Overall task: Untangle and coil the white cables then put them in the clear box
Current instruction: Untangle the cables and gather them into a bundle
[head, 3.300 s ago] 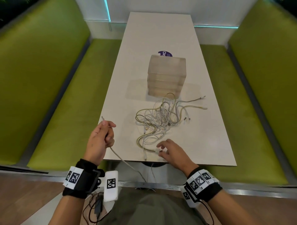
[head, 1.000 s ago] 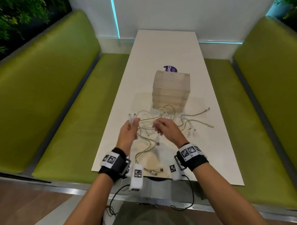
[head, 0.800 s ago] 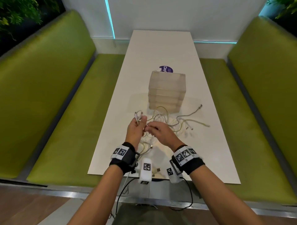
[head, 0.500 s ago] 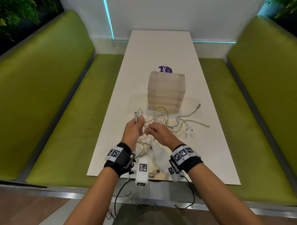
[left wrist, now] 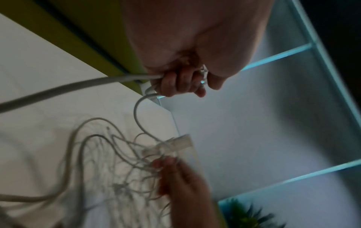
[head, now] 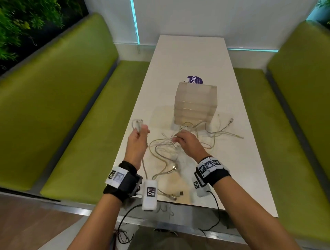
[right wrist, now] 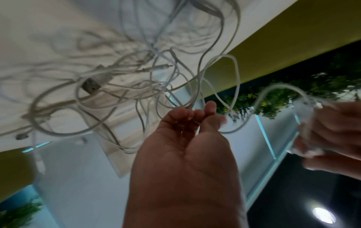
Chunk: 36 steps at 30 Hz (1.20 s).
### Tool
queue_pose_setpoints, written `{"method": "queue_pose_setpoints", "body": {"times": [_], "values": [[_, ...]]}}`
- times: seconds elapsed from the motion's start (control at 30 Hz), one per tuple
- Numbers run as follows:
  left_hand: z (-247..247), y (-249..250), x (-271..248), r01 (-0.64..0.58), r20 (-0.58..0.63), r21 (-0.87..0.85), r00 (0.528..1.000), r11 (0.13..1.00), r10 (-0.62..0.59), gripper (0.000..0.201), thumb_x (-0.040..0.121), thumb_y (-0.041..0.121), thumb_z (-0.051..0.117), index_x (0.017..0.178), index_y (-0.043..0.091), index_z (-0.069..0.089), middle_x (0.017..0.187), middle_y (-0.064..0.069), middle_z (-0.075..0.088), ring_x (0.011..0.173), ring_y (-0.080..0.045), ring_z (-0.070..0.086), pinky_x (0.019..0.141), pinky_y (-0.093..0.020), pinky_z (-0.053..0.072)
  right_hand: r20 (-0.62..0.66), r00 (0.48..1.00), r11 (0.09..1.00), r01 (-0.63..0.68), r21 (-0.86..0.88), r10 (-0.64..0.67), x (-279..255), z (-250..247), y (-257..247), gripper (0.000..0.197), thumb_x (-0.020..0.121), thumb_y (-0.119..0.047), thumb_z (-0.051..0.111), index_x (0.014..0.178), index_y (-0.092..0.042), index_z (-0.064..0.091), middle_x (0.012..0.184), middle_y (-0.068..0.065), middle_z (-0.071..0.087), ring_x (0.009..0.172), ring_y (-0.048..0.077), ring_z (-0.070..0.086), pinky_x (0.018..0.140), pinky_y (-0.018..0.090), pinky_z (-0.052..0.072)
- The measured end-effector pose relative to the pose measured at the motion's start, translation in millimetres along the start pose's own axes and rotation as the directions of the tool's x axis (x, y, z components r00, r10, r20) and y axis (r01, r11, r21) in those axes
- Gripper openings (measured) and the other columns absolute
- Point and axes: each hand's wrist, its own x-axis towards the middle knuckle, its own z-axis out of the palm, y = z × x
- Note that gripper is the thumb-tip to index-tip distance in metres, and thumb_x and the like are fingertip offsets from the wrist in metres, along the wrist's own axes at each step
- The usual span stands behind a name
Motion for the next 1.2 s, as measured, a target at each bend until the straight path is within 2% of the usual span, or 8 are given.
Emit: {"method": "queue_pose_setpoints", "body": {"times": [0.17,0.23,0.43,0.53,0.63,0.97,1.1,1.2], "values": [[24.9,-34.3,8.1,-0.010,0.234,0.386,0.968,0.922,-0.088,0.052,0.082,0.060,0.057,0.093,0.009,0.057,0.085,-0.006,0.065,0.080,-0.024,0.060,0.076,-0.038,0.048,-0.017,0.988,0.988,0.150,-0.023,-0.151,-8.6,2.4,-20.1,0.016,0.091,-0.008,0.055,0.091,-0.003,0.070,0.079,0.003,0.049,0.074,0.013,0.045,0.066,0.022,0.030],[30.7,-38.5,10.3,-0.051,0.275,0.444,0.958,0.895,-0.082,0.044,0.087,0.051,0.057,0.096,0.008,0.058,0.088,-0.011,0.066,0.085,-0.029,0.062,0.078,-0.040,0.049,-0.008,0.988,0.987,0.154,-0.046,-0.155,-8.0,1.6,-20.4,0.017,0.091,-0.006,0.052,0.093,-0.003,0.068,0.080,0.001,0.047,0.075,0.013,0.044,0.066,0.022,0.029],[31.9,-28.7,11.0,-0.227,0.381,0.487,0.924,0.844,0.029,0.028,0.097,0.033,0.051,0.093,0.007,0.062,0.075,-0.002,0.062,0.066,-0.013,0.054,0.058,-0.017,0.040,0.047,0.994,0.994,0.101,-0.051,-0.098,-9.9,6.9,-12.8,0.019,0.095,-0.014,0.052,0.095,0.000,0.065,0.088,0.007,0.054,0.081,0.020,0.051,0.072,0.031,0.041],[32.1,-12.2,2.1,-0.180,0.301,0.356,0.951,0.917,0.070,0.030,0.097,0.029,0.049,0.071,0.014,0.049,0.058,0.005,0.041,0.050,-0.006,0.034,0.048,-0.022,0.030,0.024,1.000,0.998,0.018,-0.062,-0.017,-6.3,9.2,-3.4,0.017,0.092,-0.016,0.056,0.092,-0.001,0.065,0.087,0.003,0.050,0.081,0.018,0.048,0.071,0.027,0.033],[24.4,4.8,-4.4,-0.135,0.219,0.193,0.971,0.972,0.092,0.038,0.097,0.023,0.050,0.063,0.020,0.034,0.055,0.010,0.027,0.047,-0.006,0.024,0.048,-0.024,0.023,-0.025,0.999,0.998,-0.039,-0.057,0.037,-2.1,5.6,10.7,0.017,0.093,-0.020,0.057,0.092,-0.006,0.065,0.092,0.008,0.057,0.088,0.023,0.053,0.075,0.032,0.039],[-14.8,40.0,-4.8,-0.085,-0.103,-0.228,0.993,0.970,0.063,0.033,0.098,0.021,0.049,0.066,0.019,0.042,0.053,0.006,0.031,0.048,-0.008,0.026,0.046,-0.020,0.029,-0.088,0.986,0.979,-0.153,-0.136,0.141,-1.6,-14.2,36.5,0.016,0.089,-0.008,0.056,0.084,-0.006,0.071,0.085,0.005,0.056,0.089,0.026,0.056,0.068,0.026,0.031],[-10.4,17.8,3.7,-0.096,0.028,0.087,0.995,0.992,0.094,0.030,0.097,0.029,0.051,0.071,0.018,0.044,0.057,0.007,0.031,0.051,-0.007,0.027,0.051,-0.027,0.027,-0.165,0.986,0.994,-0.036,-0.103,0.019,-9.0,-12.6,26.2,0.021,0.086,0.001,0.055,0.089,-0.008,0.073,0.092,0.008,0.063,0.091,0.024,0.059,0.073,0.026,0.039],[12.2,-7.3,0.5,-0.124,0.221,0.373,0.974,0.919,0.042,0.034,0.094,0.039,0.053,0.071,0.016,0.045,0.059,0.007,0.036,0.051,-0.009,0.031,0.049,-0.024,0.027,-0.183,0.980,0.993,0.057,-0.104,-0.076,-11.7,-10.0,8.1,0.021,0.086,0.000,0.056,0.096,-0.008,0.072,0.094,0.008,0.063,0.096,0.024,0.055,0.077,0.028,0.042]]}}
